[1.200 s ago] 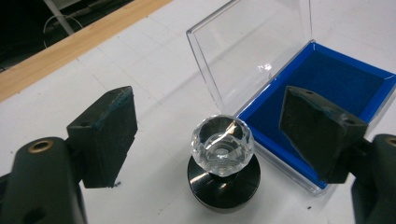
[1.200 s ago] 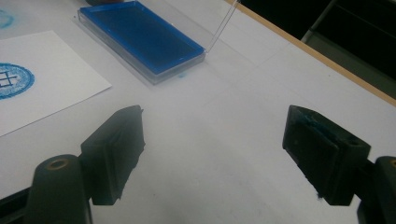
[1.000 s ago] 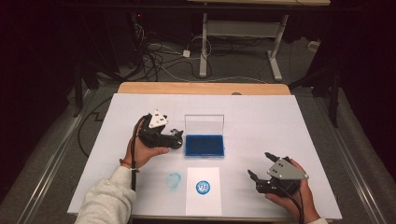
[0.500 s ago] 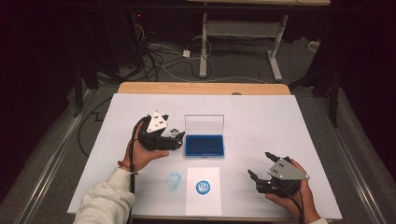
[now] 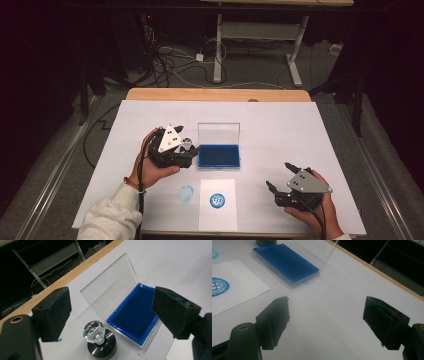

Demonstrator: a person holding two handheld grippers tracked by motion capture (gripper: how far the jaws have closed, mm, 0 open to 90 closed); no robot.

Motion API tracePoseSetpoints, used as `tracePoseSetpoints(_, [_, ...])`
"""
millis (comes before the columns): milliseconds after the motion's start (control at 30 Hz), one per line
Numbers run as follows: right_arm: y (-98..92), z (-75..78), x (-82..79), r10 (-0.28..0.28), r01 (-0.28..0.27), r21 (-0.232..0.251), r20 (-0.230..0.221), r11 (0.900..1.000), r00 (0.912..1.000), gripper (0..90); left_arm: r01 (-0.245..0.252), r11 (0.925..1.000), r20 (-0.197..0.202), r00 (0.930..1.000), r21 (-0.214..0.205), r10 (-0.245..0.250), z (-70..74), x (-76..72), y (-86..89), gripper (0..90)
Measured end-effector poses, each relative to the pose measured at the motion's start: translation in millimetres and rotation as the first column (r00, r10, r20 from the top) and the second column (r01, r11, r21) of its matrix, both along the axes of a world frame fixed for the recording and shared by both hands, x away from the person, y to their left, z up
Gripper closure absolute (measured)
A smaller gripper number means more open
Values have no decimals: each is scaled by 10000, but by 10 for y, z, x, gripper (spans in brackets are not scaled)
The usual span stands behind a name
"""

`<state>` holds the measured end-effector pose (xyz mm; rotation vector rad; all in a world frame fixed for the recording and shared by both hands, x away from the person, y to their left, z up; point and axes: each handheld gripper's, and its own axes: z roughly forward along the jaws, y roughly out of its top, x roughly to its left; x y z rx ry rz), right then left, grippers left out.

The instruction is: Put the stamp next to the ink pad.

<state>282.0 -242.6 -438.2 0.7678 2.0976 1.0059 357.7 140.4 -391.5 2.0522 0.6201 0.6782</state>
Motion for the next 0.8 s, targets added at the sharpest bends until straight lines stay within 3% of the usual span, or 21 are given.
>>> tracePoseSetpoints(467, [9,12,-11,-3,3,-15,48,10000,10000,218,548,9985,270,9981,82,-550,37,-204,82,159])
tracePoseSetpoints(800, [7,20,-15,-10,9,36,96,10000,10000,217,387,9991,708,9967,157,-397,5,-314,168,159])
